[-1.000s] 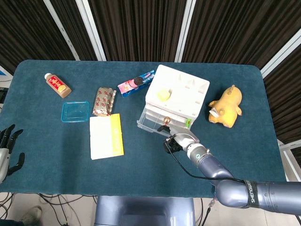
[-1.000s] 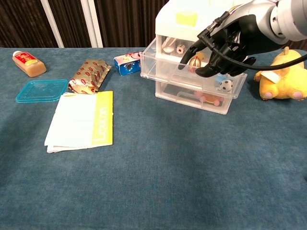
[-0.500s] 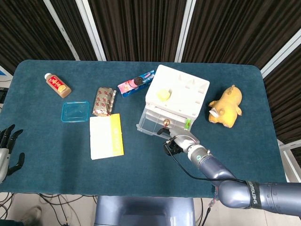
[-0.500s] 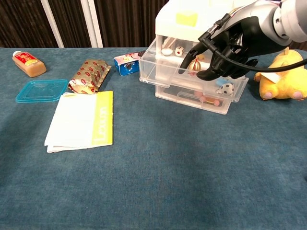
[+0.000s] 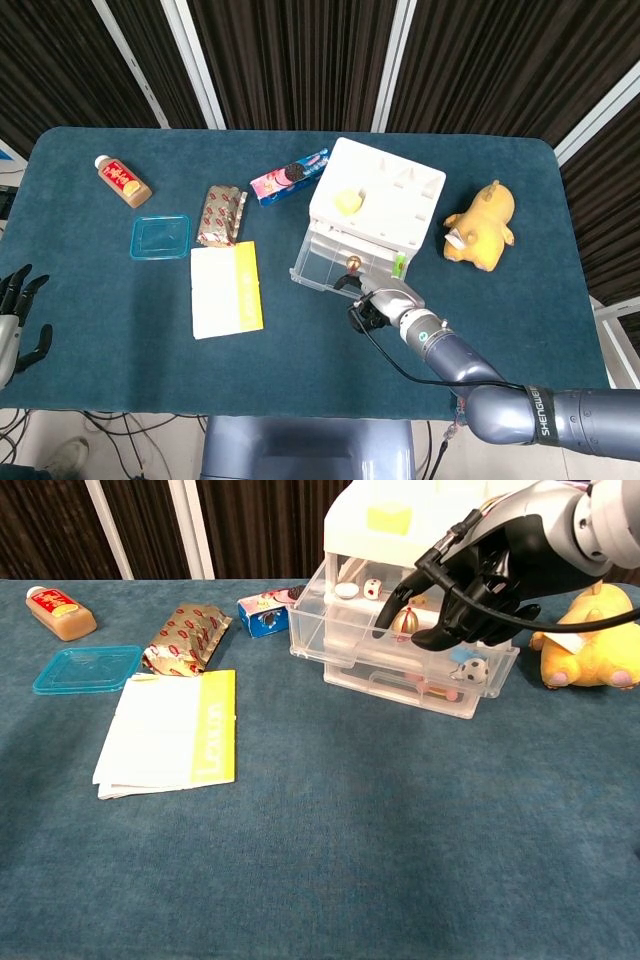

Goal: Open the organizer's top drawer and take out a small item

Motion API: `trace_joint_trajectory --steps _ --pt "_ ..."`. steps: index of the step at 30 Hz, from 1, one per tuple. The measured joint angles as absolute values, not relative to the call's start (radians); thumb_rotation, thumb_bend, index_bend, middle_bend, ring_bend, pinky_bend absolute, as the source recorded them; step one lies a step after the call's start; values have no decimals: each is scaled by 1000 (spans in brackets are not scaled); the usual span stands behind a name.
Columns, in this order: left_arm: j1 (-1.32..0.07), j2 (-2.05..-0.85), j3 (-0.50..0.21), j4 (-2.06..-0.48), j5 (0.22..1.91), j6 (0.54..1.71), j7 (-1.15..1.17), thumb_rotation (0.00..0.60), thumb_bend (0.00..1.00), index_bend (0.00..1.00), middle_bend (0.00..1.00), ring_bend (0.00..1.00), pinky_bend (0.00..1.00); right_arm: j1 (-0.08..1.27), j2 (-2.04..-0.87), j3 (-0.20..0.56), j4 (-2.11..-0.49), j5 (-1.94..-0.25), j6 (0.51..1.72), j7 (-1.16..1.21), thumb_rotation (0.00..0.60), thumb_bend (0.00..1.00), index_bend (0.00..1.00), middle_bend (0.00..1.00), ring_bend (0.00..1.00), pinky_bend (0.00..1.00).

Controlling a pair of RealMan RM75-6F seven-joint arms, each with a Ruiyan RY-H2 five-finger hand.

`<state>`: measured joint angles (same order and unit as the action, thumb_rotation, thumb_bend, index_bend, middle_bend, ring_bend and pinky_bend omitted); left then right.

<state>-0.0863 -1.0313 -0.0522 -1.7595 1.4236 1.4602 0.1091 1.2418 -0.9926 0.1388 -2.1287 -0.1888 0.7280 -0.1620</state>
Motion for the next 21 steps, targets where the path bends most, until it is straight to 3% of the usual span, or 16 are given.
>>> trace_joint_trajectory --steps 21 --pt "-87 -1032 -52 -1759 1423 1460 111 600 474 101 0 0 0 1256 -986 119 -2141 -195 721 -158 600 574 258 1000 1000 1000"
